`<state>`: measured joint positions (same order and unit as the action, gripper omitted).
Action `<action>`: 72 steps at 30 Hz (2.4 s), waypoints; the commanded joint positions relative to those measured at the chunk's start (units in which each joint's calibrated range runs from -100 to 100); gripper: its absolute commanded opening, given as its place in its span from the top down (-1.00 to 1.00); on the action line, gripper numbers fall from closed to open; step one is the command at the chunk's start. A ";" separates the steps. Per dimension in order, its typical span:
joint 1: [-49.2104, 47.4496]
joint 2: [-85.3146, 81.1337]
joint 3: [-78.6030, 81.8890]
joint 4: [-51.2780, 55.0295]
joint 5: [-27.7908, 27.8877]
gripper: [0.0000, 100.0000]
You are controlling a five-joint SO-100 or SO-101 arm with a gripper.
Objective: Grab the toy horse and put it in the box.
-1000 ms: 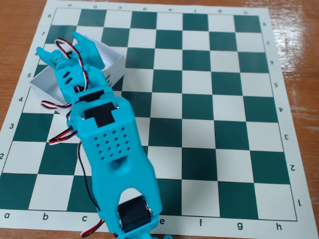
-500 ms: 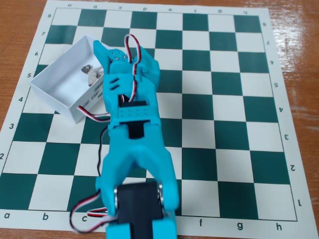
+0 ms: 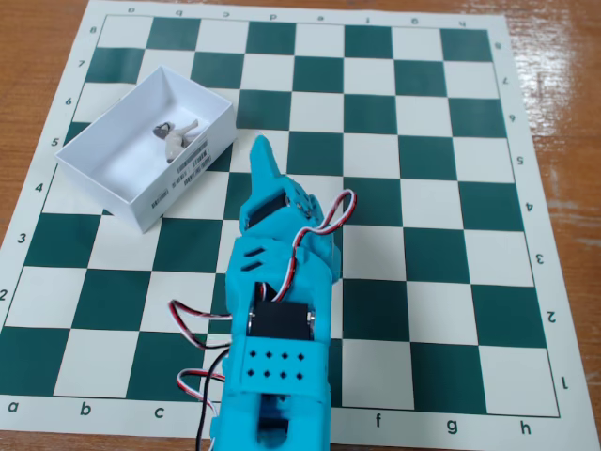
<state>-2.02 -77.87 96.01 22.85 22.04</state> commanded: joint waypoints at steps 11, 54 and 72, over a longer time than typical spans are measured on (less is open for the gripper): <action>-1.70 -18.76 3.99 29.14 -5.90 0.34; -3.20 -21.69 3.99 41.76 -5.56 0.34; -3.20 -21.69 3.99 41.76 -5.56 0.34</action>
<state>-4.71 -99.06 99.64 64.36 16.37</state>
